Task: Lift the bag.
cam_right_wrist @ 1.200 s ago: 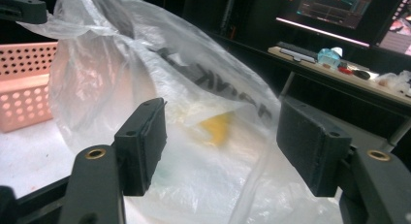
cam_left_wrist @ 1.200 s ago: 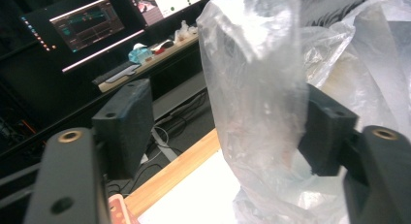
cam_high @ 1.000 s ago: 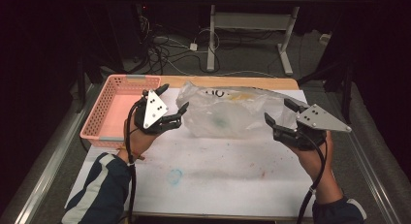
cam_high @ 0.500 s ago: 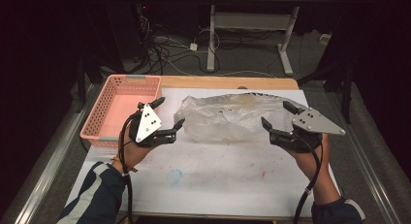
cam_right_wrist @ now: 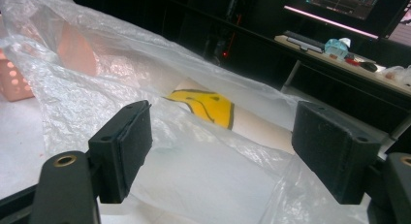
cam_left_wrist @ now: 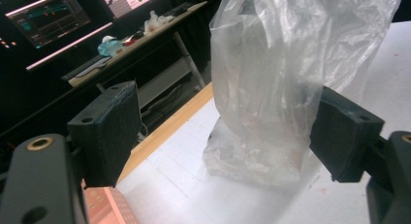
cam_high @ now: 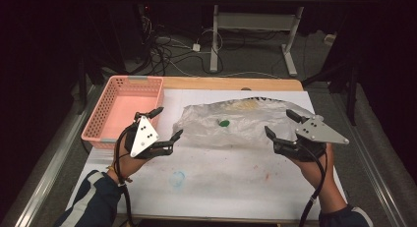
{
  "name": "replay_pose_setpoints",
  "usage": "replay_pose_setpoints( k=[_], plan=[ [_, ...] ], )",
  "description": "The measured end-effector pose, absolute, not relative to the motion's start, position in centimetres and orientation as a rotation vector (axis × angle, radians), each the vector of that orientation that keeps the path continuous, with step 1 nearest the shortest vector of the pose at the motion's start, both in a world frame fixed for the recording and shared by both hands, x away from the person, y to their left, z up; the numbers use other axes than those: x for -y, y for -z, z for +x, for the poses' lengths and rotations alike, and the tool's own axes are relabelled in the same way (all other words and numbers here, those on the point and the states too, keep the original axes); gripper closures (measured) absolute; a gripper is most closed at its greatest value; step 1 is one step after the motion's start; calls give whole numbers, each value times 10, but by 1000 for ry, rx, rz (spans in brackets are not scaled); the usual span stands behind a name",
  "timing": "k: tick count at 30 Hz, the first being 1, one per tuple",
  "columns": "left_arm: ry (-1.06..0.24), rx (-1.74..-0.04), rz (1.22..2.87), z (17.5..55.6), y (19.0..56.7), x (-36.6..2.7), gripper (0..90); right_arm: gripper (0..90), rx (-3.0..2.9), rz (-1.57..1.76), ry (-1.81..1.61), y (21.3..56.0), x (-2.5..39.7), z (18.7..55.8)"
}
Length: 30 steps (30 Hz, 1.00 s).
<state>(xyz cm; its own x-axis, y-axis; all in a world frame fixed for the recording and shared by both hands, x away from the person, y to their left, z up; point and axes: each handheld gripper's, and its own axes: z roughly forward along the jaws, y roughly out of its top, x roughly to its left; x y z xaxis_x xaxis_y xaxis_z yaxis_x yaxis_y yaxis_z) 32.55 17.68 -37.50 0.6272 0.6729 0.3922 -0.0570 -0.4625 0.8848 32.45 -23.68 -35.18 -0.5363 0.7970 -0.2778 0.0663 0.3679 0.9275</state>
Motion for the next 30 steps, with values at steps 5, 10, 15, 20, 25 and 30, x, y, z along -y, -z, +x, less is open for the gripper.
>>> replay_pose_setpoints(
  k=[5, 10, 15, 20, 25, 30],
  plan=[
    [-947, -487, 1893, 316, 379, -184, 181, 227, -1894, 748, -1202, 359, 238, 319],
    [-944, -489, 1906, 306, 385, -193, 181, 225, -1911, 736, -1189, 364, 239, 311],
    [-930, -494, 1916, 297, 389, -200, 180, 227, -1932, 732, -1182, 369, 240, 304],
    [-909, -509, 1922, 289, 393, -205, 180, 227, -1957, 725, -1168, 375, 239, 295],
    [-884, -518, 1960, 281, 403, -206, 180, 228, -1983, 715, -1166, 383, 239, 284],
    [-875, -521, 2000, 276, 414, -207, 180, 227, -2007, 704, -1163, 391, 240, 275]
  ],
)
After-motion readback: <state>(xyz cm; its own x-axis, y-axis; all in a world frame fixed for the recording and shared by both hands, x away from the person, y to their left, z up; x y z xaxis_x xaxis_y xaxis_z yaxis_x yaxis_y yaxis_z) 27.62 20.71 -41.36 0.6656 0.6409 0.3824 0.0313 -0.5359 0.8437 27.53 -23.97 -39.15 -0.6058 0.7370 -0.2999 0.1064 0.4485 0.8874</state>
